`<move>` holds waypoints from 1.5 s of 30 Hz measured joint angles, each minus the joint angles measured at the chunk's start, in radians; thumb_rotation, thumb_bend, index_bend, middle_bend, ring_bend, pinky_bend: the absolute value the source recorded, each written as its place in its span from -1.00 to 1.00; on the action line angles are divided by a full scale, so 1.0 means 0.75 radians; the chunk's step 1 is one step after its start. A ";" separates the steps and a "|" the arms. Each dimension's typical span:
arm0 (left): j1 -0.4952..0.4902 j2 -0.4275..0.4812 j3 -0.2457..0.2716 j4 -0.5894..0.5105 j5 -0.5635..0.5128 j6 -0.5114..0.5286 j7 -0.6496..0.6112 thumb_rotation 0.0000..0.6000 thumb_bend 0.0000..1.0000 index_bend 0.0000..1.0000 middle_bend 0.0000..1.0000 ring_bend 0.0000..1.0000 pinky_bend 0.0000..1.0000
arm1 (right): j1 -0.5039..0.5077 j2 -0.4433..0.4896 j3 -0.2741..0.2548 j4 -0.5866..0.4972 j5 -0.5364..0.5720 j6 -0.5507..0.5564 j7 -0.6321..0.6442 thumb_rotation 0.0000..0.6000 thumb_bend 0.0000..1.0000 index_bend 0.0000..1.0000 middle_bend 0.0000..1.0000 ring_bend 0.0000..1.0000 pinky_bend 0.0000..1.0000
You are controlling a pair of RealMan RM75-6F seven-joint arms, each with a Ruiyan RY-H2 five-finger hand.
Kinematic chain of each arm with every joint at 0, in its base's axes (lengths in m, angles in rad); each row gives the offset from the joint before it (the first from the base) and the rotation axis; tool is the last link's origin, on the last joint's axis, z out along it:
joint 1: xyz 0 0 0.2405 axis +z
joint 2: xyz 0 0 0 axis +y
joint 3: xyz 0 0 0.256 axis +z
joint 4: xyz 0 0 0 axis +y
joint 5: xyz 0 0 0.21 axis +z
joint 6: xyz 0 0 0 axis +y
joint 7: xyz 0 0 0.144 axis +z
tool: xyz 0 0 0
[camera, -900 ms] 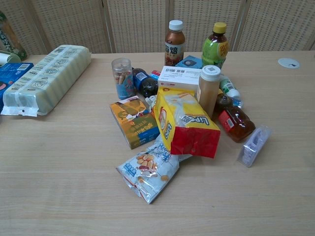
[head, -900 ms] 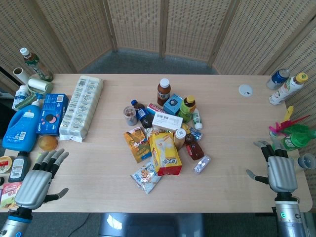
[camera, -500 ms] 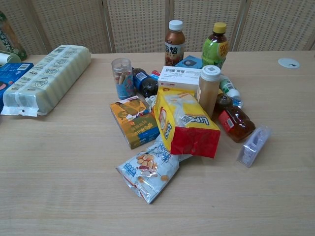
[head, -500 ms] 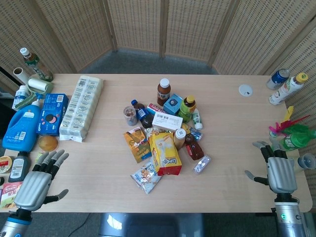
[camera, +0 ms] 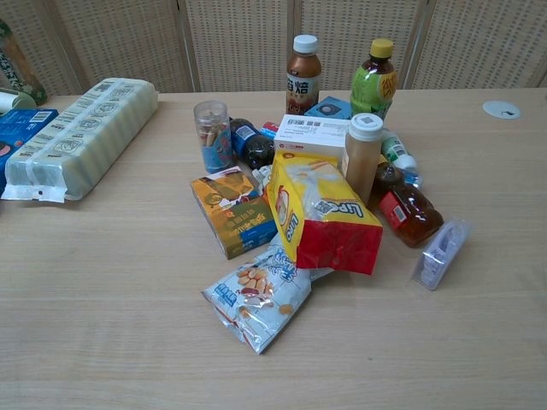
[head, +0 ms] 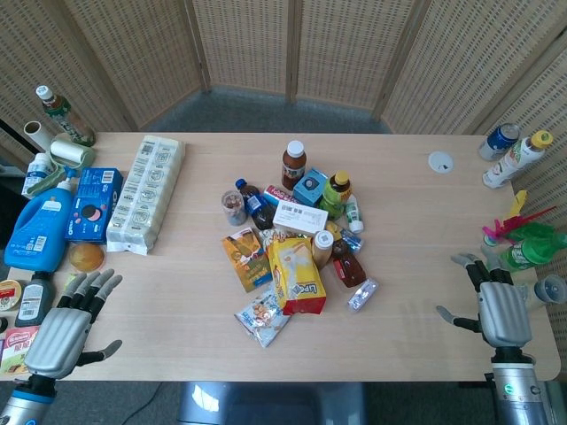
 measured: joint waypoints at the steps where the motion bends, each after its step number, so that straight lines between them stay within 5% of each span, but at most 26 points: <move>1: -0.001 0.000 -0.001 -0.001 0.000 -0.001 0.002 1.00 -0.56 -0.82 -0.93 -1.00 -1.00 | 0.001 -0.004 -0.001 0.005 0.000 -0.006 0.009 1.00 -1.00 -0.56 -0.50 -1.00 -0.97; 12: -0.012 0.005 -0.005 -0.024 0.004 -0.016 0.017 1.00 -0.55 -0.83 -0.93 -1.00 -1.00 | 0.104 -0.100 0.040 0.061 -0.001 -0.151 0.259 1.00 -1.00 -0.62 -0.60 -1.00 -0.97; 22: 0.003 0.029 0.002 -0.031 -0.003 0.003 0.008 1.00 -0.56 -0.82 -0.93 -1.00 -1.00 | 0.371 -0.329 0.181 0.299 0.061 -0.427 0.597 1.00 -1.00 -0.77 -0.74 -1.00 -0.97; 45: -0.018 0.015 -0.020 -0.018 -0.069 -0.034 0.013 1.00 -0.56 -0.82 -0.93 -1.00 -1.00 | 0.626 -0.663 0.240 0.806 0.210 -0.731 0.814 1.00 -1.00 -0.74 -0.73 -1.00 -0.96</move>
